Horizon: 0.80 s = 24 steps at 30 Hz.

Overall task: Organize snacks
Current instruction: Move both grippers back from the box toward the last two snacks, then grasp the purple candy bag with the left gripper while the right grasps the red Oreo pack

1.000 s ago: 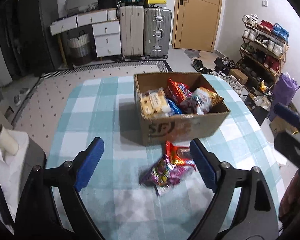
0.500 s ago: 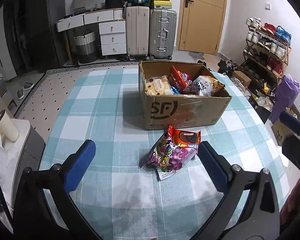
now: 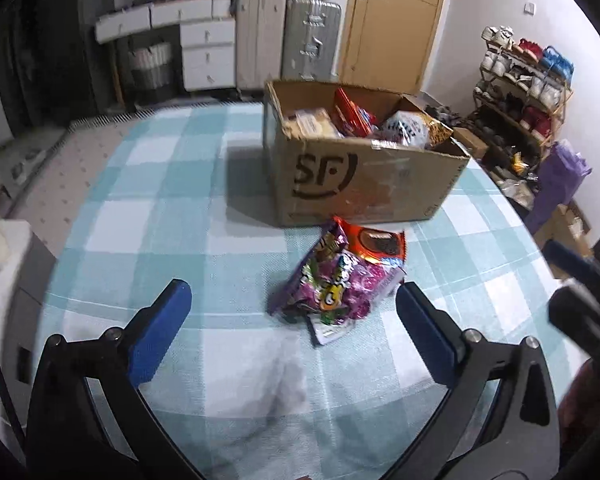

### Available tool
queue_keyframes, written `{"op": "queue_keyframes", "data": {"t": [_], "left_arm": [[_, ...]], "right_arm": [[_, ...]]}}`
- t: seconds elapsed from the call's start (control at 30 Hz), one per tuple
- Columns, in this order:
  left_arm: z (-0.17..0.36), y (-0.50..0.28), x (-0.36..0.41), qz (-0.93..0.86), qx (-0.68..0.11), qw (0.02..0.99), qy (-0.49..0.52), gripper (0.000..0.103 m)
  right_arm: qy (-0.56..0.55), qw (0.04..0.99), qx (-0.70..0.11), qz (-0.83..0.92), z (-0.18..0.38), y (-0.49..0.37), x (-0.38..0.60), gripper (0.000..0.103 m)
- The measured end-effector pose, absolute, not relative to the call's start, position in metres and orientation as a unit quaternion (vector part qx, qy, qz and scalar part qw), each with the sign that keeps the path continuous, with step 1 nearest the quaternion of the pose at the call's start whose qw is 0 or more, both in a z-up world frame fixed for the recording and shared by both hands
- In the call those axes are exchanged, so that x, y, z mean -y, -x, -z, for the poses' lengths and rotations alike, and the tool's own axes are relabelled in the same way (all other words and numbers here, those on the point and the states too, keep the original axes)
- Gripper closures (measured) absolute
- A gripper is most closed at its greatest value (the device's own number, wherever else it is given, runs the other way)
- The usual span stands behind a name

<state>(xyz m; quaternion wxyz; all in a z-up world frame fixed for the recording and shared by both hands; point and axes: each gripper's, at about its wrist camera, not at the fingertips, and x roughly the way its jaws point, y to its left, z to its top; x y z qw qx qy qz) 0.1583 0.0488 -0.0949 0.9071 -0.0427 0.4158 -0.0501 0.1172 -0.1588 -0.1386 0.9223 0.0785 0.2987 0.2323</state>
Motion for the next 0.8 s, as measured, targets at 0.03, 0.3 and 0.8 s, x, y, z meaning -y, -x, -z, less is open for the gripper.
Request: {"op": "queue_keyframes", "data": {"t": [0.03,0.3,0.8], "left_arm": [[0.099,-0.161,-0.05,0.052,-0.421,0.904,0.045,0.001],[0.128,-0.189,-0.048,0.084,-0.444,0.891,0.053,0.001],[0.158,-0.234,-0.037,0.125,-0.462,0.878,0.029,0.007]], "right_arm": [[-0.081,0.921,-0.303,-0.231,0.143,-0.119,0.159,0.005],[-0.092,0.913,-0.324,-0.23,0.164,-0.128,0.153,0.005],[-0.102,0.901,-0.36,-0.22,0.189,-0.148,0.157,0.005]]}}
